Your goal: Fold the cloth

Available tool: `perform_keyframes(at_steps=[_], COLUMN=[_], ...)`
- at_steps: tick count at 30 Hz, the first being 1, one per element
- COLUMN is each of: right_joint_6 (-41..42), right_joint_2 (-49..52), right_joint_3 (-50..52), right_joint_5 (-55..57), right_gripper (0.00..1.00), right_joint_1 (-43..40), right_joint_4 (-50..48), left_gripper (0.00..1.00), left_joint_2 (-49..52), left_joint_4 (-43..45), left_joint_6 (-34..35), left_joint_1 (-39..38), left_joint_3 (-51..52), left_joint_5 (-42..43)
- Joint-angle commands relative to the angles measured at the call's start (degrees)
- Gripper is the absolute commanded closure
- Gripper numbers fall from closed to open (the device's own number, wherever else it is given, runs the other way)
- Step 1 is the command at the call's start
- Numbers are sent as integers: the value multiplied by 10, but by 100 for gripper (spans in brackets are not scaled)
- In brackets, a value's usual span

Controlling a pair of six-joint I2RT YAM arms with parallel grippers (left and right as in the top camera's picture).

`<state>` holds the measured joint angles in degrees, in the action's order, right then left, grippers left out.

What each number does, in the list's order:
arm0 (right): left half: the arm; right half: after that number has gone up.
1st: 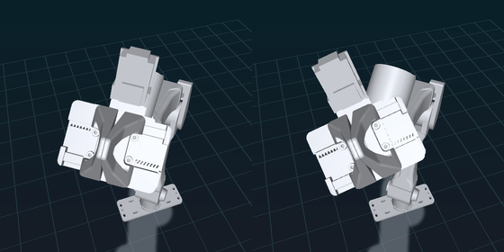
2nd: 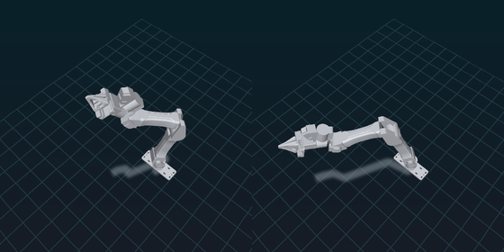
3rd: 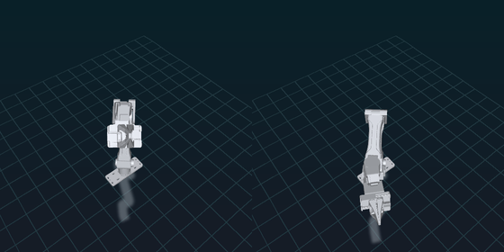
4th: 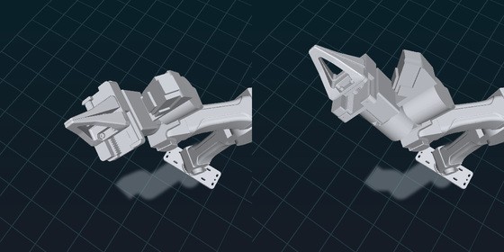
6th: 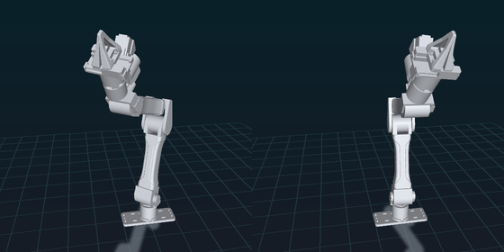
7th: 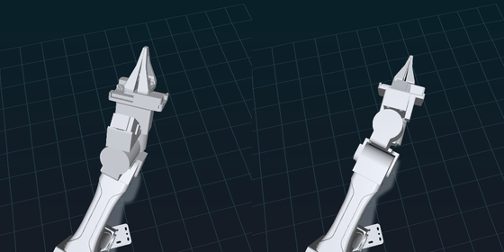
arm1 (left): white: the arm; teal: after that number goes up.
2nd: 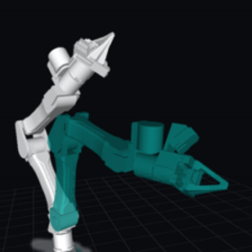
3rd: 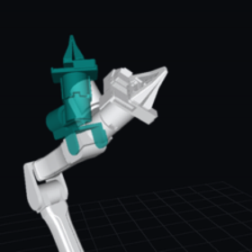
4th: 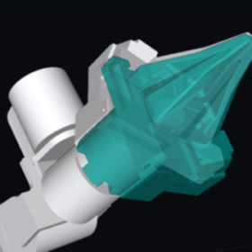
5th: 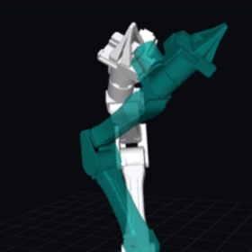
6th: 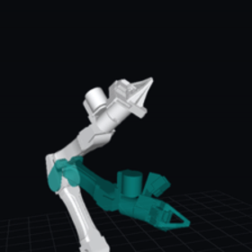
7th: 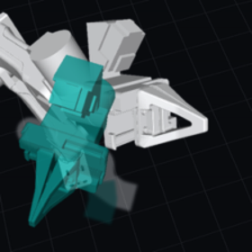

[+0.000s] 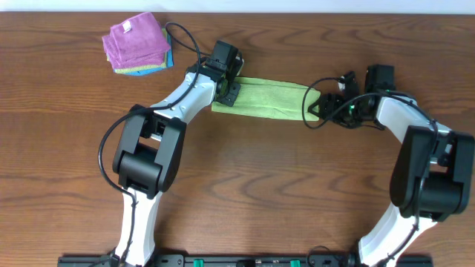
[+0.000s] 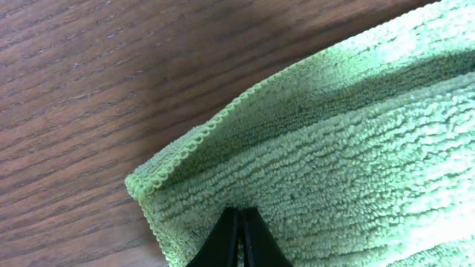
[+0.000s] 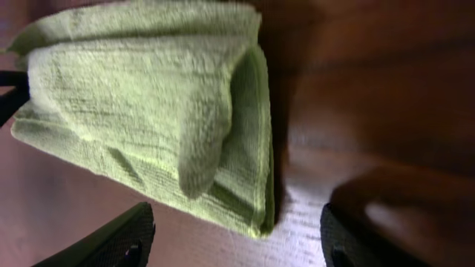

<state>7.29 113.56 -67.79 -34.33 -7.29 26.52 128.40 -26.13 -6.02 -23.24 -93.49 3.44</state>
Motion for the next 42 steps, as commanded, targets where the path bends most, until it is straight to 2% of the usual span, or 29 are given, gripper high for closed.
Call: perform_keyframes(at_steps=[1, 11, 18, 28, 30, 31, 36, 42], right_joint_6=[14, 43, 49, 69, 74, 75, 90, 95], right_joint_2=[28, 99, 103, 104, 106, 109, 112, 111], right_joint_3=[8, 8, 8, 8, 8, 8, 8, -6], right_joint_5=[-23, -77, -77, -62, -59, -59, -33, -36], right_gripper=[27, 29, 41, 40, 47, 54, 98, 98], right_joint_1=[-6, -6, -3, 17, 18, 18, 18, 19], right_joint_4=[-11, -38, -60, -92, -94, -94, -92, -89], left_gripper=[94, 94, 94, 94, 94, 94, 94, 94], left_joint_2=[10, 9, 9, 9, 9, 9, 9, 9], left_joint_4=[-7, -7, -6, -6, -6, -6, -7, -10], left_joint_6=[0, 0, 0, 0, 0, 0, 0, 0], left_joint_1=[1, 1, 1, 1, 1, 1, 1, 1], left_joint_3=[-8, -8, -8, -8, -8, -8, -8, -8], left_joint_5=[11, 11, 11, 11, 11, 11, 11, 11])
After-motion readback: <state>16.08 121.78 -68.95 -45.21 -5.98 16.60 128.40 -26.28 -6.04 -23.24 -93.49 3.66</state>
